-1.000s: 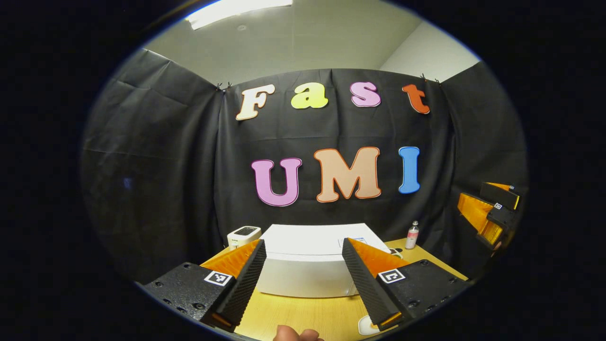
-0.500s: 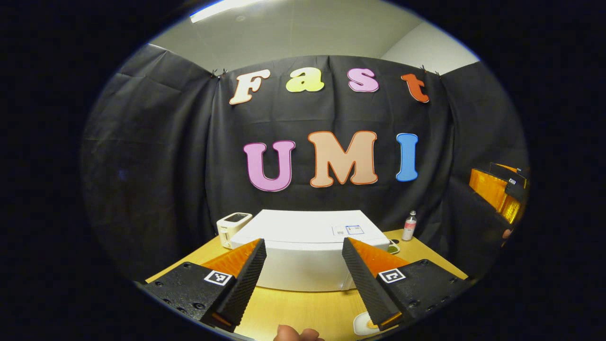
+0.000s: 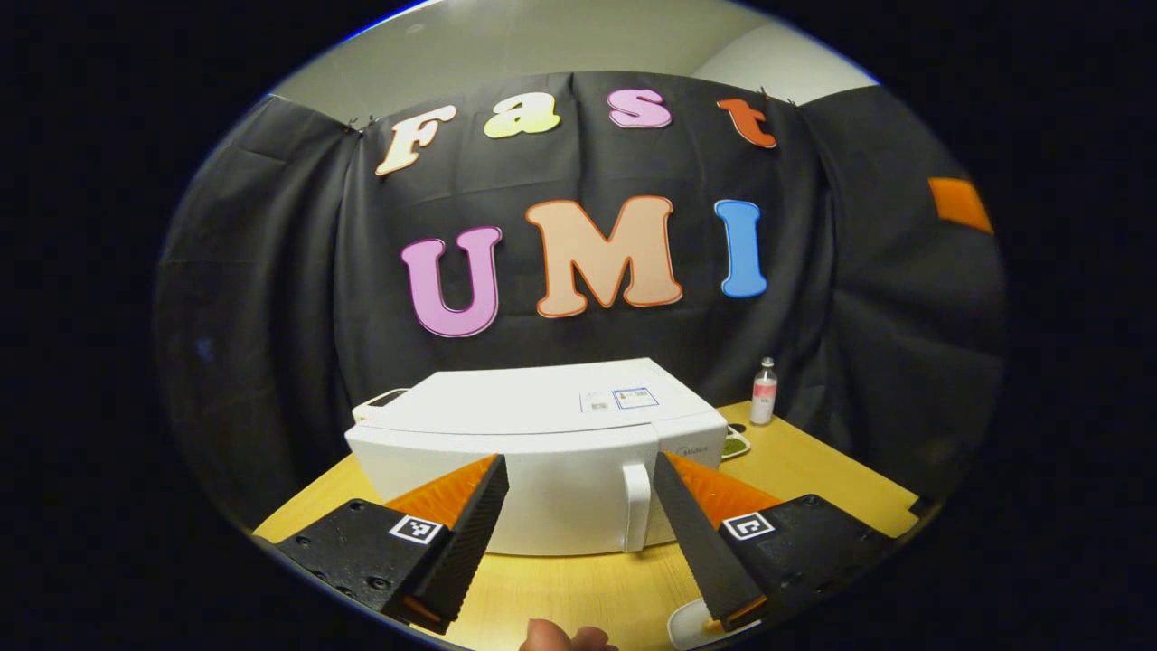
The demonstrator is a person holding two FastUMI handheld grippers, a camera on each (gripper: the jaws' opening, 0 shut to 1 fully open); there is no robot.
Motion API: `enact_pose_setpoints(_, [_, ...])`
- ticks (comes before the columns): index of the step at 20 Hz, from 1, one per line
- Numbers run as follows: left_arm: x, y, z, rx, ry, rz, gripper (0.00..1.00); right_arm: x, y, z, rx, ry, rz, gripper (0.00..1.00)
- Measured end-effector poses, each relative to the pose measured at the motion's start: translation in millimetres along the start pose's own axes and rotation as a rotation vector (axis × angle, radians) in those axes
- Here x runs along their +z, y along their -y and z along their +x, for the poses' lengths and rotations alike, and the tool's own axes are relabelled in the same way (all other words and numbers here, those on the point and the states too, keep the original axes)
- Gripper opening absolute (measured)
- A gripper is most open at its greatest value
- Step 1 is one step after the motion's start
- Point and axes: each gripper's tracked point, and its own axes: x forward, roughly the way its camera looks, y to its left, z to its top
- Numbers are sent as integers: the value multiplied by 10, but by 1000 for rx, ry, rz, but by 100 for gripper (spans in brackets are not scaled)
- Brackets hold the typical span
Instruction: Open the microwave oven with the left hand, put the food in, and close the microwave oven.
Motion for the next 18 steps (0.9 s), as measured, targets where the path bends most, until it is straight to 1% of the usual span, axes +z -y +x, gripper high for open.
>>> enact_pose_setpoints(1, [-124, 71, 93, -12, -21, 15, 96, -5, 19, -7, -4, -5, -5, 97])
enact_pose_setpoints(4, [-464, 262, 313, -40, -85, 11, 97, -5, 100, -64, -20, -11, -28, 96])
enact_pose_setpoints(9, [-923, 403, 557, -64, -204, 11, 97, -39, 307, -184, -70, -31, -54, 96])
enact_pose_setpoints(13, [-1104, 415, 698, -61, -243, 11, 97, -76, 425, -221, -94, -54, -73, 96])
enact_pose_setpoints(15, [-1108, 428, 734, -65, -236, 3, 98, -130, 463, -231, -98, -73, -71, 96])
enact_pose_setpoints(18, [-1092, 486, 797, -81, -231, 18, 96, -121, 533, -230, -113, -77, -55, 96])
